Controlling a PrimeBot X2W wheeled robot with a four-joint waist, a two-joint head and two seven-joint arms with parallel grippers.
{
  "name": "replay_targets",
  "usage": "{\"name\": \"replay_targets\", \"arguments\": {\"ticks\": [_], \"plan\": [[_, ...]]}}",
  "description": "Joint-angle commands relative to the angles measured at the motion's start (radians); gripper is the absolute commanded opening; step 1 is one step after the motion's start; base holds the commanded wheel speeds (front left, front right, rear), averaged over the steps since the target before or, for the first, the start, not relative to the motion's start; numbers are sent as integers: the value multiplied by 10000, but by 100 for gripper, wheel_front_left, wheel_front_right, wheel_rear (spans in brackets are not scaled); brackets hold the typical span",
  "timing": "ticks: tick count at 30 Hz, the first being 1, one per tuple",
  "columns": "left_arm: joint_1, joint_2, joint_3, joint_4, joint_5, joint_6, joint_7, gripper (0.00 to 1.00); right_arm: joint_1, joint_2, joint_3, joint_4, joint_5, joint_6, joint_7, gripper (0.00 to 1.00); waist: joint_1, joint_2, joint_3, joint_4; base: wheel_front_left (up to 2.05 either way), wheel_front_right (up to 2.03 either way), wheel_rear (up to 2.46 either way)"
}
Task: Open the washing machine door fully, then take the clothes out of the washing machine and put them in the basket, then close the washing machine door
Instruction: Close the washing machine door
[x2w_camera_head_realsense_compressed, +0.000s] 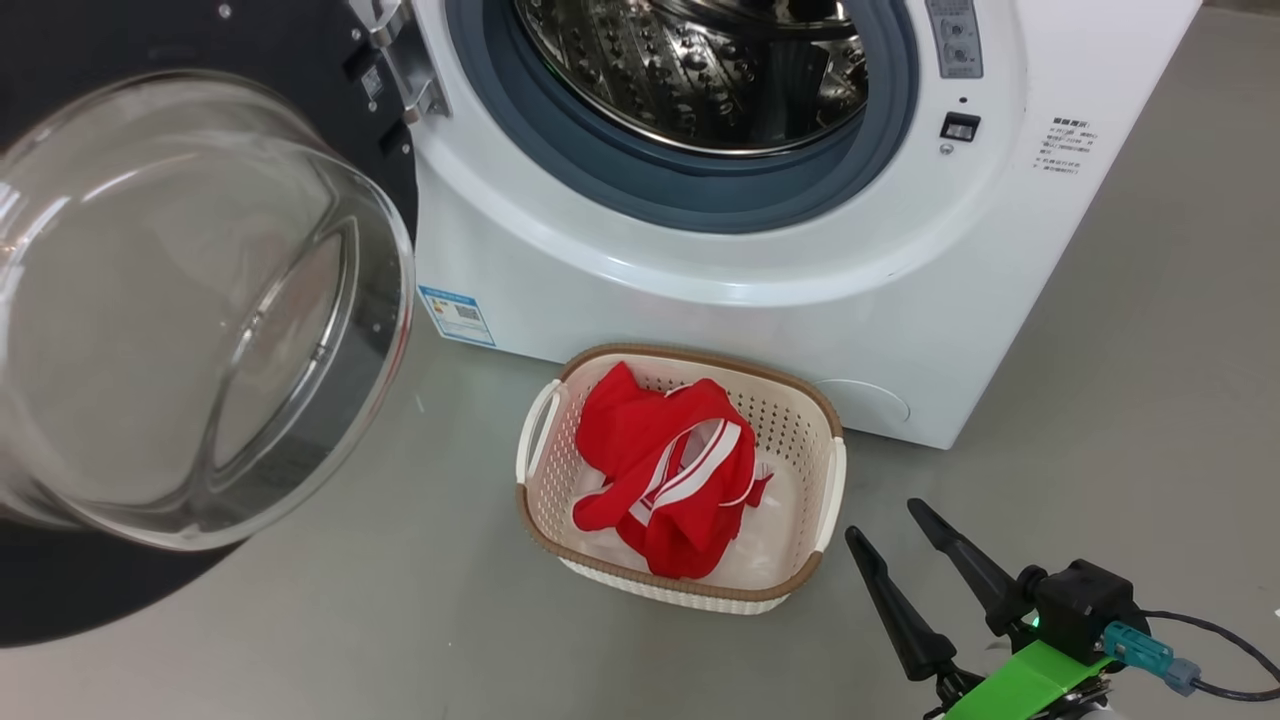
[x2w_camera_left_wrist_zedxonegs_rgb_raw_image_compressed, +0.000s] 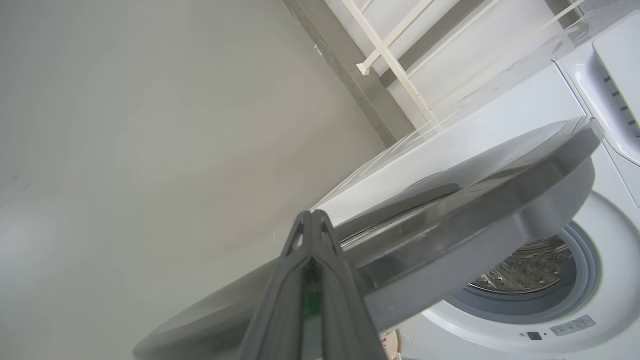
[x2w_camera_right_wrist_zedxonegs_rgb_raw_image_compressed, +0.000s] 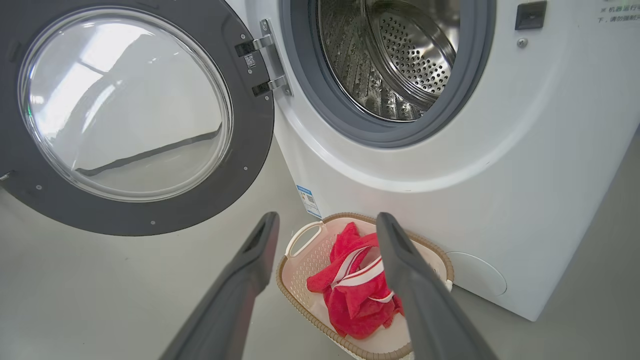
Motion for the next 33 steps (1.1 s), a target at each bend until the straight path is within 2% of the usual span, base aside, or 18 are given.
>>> {"name": "replay_targets", "arguments": {"ticks": [1, 10, 18, 24, 33], "plan": [[314, -1, -148, -405, -250, -229, 442, 0, -239, -44, 115, -215, -30, 63, -63, 100, 0, 0, -61, -16, 0, 0, 0], [1045, -14, -42, -1521, -745, -329, 1466, 0, -96, -2, 53, -223, -10, 63, -63, 100, 0, 0, -399, -143, 0, 0, 0], [1637, 20, -73, -2335, -1285, -726, 2272, 0, 141, 29, -78, -241, 2, 63, -63, 100, 0, 0, -813, -339, 0, 0, 0], [2058, -291, -413, -3296, -1797, -904, 2691, 0, 349, 65, -224, -269, 2, 63, -63, 100, 0, 0, -1069, -485, 0, 0, 0], [2595, -757, -1246, -5348, -2726, -933, 2785, 0, 538, 178, -246, -284, 9, 63, -63, 100, 0, 0, -1365, -961, 0, 0, 0]]}}
